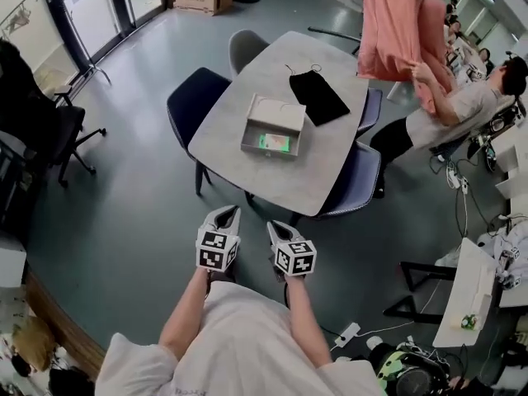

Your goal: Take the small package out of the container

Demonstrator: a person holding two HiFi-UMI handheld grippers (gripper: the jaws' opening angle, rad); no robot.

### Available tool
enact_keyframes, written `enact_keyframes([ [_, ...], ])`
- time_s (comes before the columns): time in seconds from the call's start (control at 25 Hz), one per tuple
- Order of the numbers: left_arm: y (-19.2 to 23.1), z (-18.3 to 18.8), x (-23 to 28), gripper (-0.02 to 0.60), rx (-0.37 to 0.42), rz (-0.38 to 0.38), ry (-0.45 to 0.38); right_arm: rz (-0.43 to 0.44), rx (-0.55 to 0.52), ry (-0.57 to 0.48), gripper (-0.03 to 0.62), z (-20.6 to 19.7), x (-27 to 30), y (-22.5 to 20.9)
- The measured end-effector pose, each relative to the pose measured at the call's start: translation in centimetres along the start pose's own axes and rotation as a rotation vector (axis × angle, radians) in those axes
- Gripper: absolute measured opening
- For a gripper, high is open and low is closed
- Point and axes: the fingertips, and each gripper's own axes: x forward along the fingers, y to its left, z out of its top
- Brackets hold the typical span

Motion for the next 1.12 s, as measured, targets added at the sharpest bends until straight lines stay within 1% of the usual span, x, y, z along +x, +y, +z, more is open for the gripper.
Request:
enact_keyframes([
  [0.12,2.8,2.3,3.0,0.054,0.007,0.014,0.008,-0.027,0.010,0.004,-0.002,2.7,2.5,-2.0],
  [0.2,4.1,3.4,5.2,0.054,0.002,0.002,0.023,-0.055,0.026,0.007,-0.002,4.1,3.9,-3.7],
  [0.36,6.1,5.4,9.4,0.054,0.013,-0.067,0.048,-0.106,0.056,0.010,0.000,6.4,6.9,-6.7],
  [0.48,7.8,6.5,12.0,0.054,0.043,-0.133,0.079,-0.128,0.063,0.014,-0.002,8.2,9.7,-8.1],
  [0.6,9.7,7.6,14.3,0.054,0.070,-0.174,0.100,-0.147,0.017,0.023,0.000,10.5,12.3,-9.2],
  [0.68,11.0,8.1,15.6,0.054,0.085,-0.197,0.114,-0.142,-0.017,0.032,-0.002,12.1,13.9,-9.8],
  [0.8,12.8,8.0,17.6,0.054,0.081,-0.234,0.146,-0.111,-0.100,0.098,-0.001,14.0,16.4,-10.4],
  [0.96,13.7,8.2,19.0,0.054,0.051,-0.274,0.175,-0.104,-0.308,0.254,0.000,15.7,19.1,-11.7],
  [1.12,13.3,7.8,19.4,0.054,0.080,-0.318,0.198,-0.092,-0.517,0.402,0.000,15.7,20.8,-13.5],
])
